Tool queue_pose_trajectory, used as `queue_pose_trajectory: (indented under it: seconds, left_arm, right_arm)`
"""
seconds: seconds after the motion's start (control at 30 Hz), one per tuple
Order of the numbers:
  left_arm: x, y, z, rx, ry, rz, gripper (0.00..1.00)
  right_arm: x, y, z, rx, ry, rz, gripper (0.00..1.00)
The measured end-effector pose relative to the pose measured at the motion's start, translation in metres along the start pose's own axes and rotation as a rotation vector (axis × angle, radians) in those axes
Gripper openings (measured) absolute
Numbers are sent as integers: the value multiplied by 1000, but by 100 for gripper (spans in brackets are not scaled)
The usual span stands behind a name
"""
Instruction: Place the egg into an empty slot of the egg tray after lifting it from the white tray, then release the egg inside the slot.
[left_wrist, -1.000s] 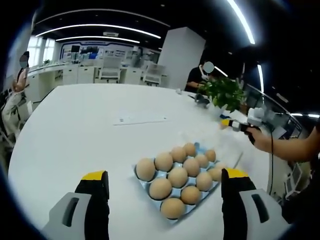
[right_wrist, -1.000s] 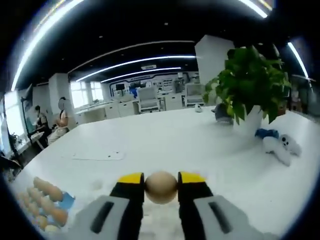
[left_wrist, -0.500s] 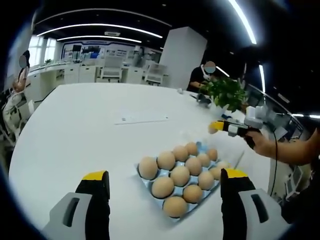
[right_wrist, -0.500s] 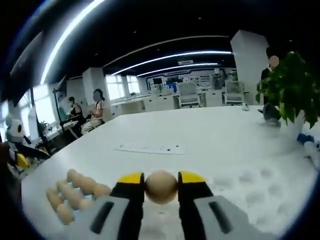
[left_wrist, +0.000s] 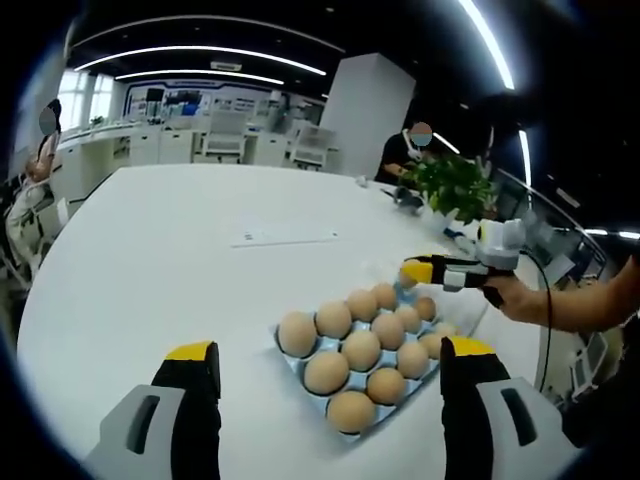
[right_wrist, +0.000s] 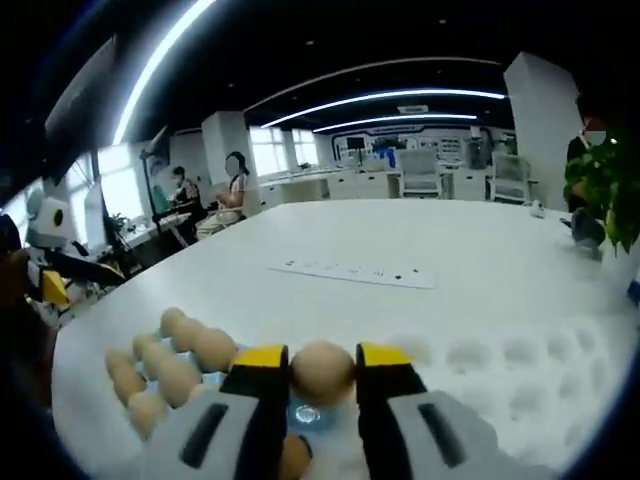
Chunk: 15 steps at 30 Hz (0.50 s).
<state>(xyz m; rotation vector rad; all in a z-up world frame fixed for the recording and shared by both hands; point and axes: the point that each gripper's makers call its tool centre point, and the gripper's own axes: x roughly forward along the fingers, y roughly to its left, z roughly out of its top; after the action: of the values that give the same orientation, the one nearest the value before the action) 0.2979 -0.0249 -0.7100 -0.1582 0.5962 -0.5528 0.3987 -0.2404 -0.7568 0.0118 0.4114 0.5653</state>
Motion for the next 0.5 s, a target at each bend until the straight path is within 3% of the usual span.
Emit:
queue_pose_trajectory:
  seconds: [0.23, 0.5]
  left_arm:
    - [0, -1, 0, 1, -1, -4, 91]
    - [0, -1, 0, 1, -2, -6, 90]
  right_arm:
    - [8, 12, -13, -17, 45, 45, 26]
    - [10, 10, -22, -5, 69, 46, 26]
